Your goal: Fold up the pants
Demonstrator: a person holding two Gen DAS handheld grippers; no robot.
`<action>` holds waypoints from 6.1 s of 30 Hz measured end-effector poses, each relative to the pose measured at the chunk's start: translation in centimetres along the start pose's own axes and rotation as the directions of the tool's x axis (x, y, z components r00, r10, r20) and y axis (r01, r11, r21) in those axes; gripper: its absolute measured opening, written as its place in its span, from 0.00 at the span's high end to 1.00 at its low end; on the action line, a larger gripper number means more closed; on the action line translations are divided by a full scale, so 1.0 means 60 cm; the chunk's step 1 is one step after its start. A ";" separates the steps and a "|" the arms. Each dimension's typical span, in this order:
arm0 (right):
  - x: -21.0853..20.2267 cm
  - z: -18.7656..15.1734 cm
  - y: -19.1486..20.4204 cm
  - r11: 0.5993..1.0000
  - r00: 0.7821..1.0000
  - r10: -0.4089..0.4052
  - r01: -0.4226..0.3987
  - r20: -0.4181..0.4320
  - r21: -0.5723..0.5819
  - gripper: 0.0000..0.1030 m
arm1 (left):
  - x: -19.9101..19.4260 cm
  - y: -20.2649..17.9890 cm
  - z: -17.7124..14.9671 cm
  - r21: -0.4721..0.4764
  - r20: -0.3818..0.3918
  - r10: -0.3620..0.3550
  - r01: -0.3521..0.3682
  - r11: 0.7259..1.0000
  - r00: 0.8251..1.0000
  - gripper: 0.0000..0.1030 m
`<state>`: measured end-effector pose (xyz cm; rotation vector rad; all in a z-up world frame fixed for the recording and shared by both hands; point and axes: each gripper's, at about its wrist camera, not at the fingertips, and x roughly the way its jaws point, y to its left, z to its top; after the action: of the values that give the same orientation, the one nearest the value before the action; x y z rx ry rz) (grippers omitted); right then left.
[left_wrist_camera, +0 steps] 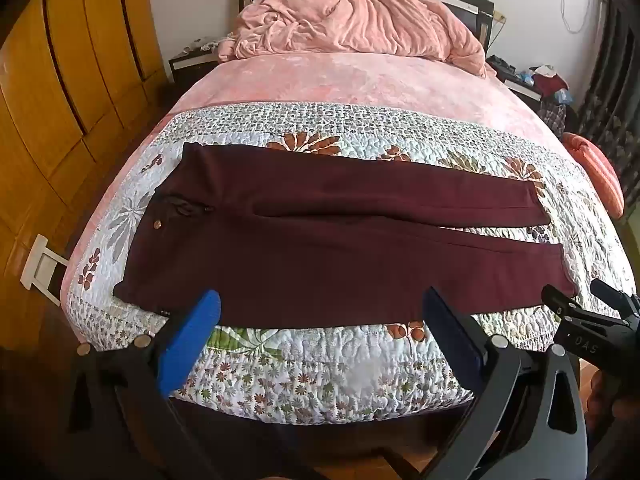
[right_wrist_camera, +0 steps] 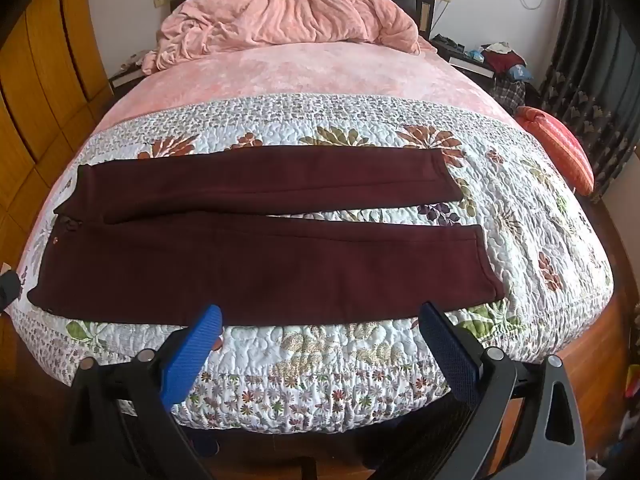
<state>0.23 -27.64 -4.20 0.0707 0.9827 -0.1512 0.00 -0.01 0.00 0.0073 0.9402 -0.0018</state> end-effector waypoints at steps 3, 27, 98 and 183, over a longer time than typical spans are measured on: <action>0.001 0.000 0.000 1.000 1.000 0.002 -0.002 -0.002 0.001 0.04 | 0.000 0.000 0.000 0.000 -0.004 -0.001 0.001 1.000 1.000 0.03; -0.011 0.010 -0.007 0.999 0.999 0.004 -0.005 0.032 0.035 0.04 | 0.011 -0.004 0.004 -0.007 -0.003 -0.003 0.003 1.000 1.000 0.03; 0.009 0.020 -0.023 0.998 0.999 -0.001 -0.002 0.037 0.064 0.04 | 0.044 -0.025 0.027 0.016 -0.006 0.007 -0.007 1.000 1.000 0.03; 0.298 0.266 -0.446 0.909 0.904 0.413 -0.416 0.110 0.006 0.79 | 0.383 -0.290 0.246 0.544 -0.169 -0.324 0.362 0.757 0.931 0.85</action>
<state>18.85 -57.77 -10.02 0.2946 0.8391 0.2220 25.36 -17.47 -9.97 0.3942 0.9657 -0.6356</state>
